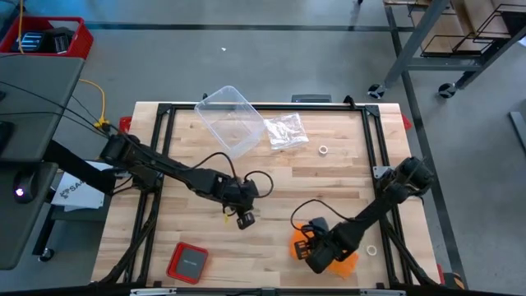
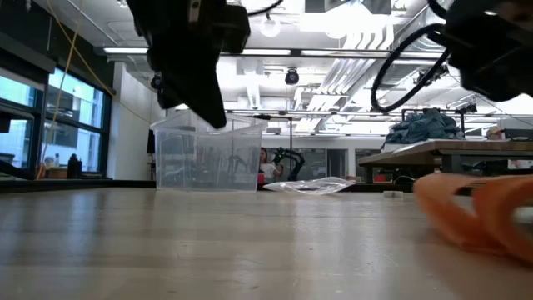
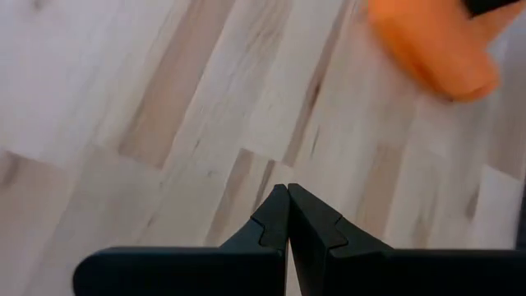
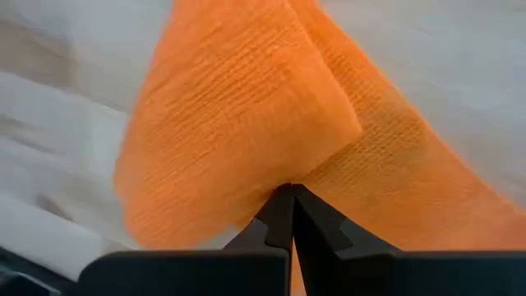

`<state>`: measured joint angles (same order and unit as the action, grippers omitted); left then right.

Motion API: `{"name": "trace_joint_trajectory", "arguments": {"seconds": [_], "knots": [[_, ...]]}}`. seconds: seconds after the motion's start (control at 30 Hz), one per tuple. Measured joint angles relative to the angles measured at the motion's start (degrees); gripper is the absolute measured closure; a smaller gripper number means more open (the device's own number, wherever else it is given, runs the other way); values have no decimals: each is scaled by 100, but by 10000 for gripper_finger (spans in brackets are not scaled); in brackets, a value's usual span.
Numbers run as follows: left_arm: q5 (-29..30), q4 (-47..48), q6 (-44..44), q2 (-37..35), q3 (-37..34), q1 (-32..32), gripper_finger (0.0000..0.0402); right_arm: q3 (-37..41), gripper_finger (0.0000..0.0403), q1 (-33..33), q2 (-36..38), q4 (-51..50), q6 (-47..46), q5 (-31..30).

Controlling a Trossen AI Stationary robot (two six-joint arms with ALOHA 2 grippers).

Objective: Roll bandage
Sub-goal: Roll the orange bandage

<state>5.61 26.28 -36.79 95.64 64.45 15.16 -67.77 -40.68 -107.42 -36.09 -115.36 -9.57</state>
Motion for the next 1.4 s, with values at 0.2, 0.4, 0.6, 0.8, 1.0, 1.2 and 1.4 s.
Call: {"name": "trace_joint_trajectory", "arguments": {"seconds": [0.2, 0.4, 0.6, 0.8, 1.0, 1.2, 1.4], "knots": [[619, 249, 189, -449, 0, -14, 401, -55, 403, 648, 0, 1195, 629, -1334], [1031, 353, 743, -927, 0, -14, 401, -57, 403, 1306, 65, 3492, 2730, -2218], [1152, 498, 514, -1122, 2, -11, 401, -59, 403, 1317, 257, 3454, 3399, -1683], [406, -316, 227, -432, 4, 235, 401, -55, 403, 717, 267, 2088, 2054, -1371], [-531, -1768, -347, 685, 3, 460, 401, -50, 403, -34, 236, 673, 146, -1385], [-947, -2812, -926, 1355, 4, 496, 401, 38, 403, -179, 236, 502, -165, -1157], [-996, -3063, -1076, 1471, 3, 478, 401, 181, 403, 35, 205, 573, -2, -1075]]}}
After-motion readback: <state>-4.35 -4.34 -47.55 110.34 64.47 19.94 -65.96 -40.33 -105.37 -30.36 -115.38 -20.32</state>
